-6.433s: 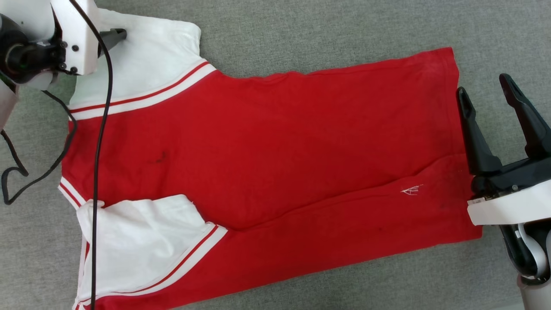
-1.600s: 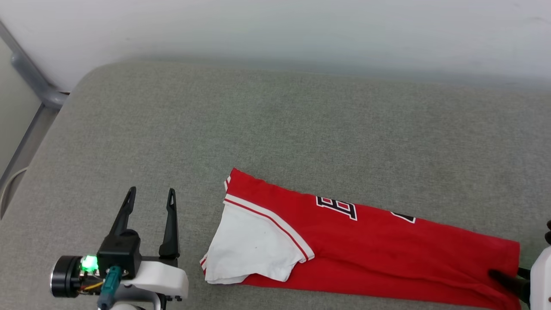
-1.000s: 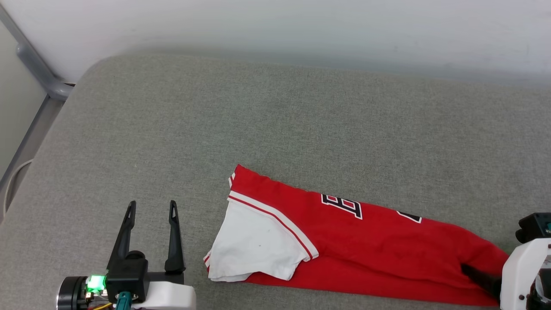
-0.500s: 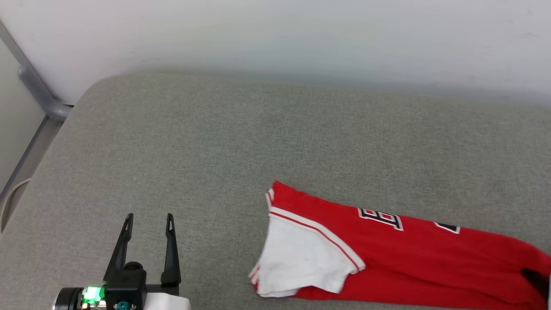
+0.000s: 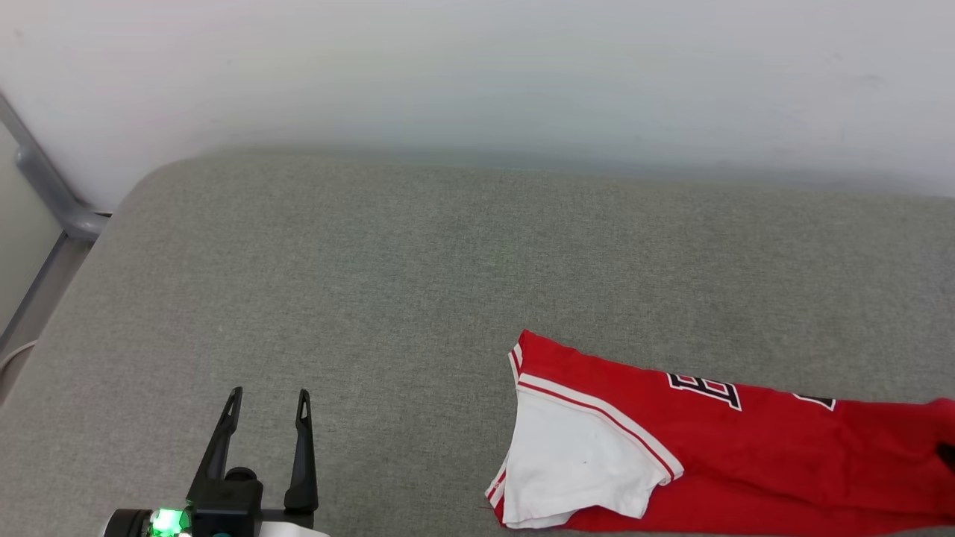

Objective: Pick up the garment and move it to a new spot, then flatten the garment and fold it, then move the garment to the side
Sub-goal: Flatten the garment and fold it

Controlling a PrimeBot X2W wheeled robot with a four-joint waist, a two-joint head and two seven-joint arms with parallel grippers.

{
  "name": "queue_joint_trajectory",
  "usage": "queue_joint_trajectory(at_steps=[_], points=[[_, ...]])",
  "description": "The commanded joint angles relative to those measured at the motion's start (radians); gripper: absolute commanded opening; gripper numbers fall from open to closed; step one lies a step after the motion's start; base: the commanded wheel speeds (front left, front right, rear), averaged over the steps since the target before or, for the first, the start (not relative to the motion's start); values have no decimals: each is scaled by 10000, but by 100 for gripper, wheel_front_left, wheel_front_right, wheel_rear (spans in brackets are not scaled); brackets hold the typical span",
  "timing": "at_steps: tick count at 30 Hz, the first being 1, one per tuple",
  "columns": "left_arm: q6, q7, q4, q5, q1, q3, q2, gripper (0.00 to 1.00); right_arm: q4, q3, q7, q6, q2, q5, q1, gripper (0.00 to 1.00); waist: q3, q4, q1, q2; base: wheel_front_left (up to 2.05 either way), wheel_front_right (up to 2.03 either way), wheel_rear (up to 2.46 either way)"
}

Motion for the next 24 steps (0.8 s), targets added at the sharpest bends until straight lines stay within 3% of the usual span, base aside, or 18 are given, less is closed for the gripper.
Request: queue_joint_trajectory(at_steps=[1, 13, 20, 24], points=[[-50, -21, 35, 80, 146, 62, 7, 100, -591, 39, 198, -10, 32, -11, 6, 0, -61, -57, 0, 0, 0, 0, 0], [-298, -21, 161, 117, -142, -32, -198, 100, -3986, 522, 1584, -10, 1210, -379, -185, 0, 24, 1, 0, 0, 0, 0, 0], [-428, -21, 220, 164, -457, -134, -307, 100, -3858, 1631, 1777, -10, 2456, -993, -1165, 0, 336, 207, 0, 0, 0, 0, 0], [-486, -21, 243, 154, -590, -186, -379, 100, -3445, 2265, 1647, -10, 2844, -1247, -1758, 0, 486, 320, 0, 0, 0, 0, 0]])
